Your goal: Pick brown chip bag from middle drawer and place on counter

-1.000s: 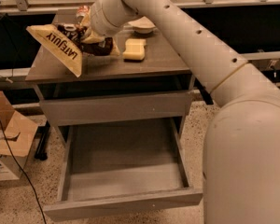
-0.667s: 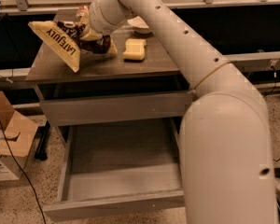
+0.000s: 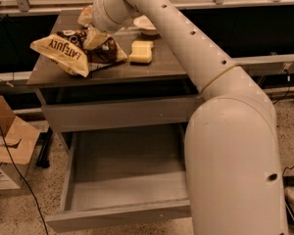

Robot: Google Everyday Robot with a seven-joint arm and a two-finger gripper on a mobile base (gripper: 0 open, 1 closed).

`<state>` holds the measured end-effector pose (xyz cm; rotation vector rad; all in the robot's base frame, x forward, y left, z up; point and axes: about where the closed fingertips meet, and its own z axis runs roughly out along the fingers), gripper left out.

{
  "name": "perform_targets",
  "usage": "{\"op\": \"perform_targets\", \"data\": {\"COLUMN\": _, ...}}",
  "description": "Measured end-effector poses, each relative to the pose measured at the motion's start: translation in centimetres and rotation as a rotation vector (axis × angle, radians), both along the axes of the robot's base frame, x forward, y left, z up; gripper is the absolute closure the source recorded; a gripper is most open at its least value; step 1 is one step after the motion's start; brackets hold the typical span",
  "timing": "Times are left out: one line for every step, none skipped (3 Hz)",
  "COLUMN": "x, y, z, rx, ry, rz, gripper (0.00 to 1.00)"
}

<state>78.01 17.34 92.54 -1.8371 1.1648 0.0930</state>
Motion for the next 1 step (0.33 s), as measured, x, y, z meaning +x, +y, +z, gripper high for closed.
{"op": "perform_targets", "data": {"x": 0.0, "y": 0.0, "z": 0.0, "rx": 0.0, "ry": 0.0, "rz": 0.0, "gripper": 0.0}}
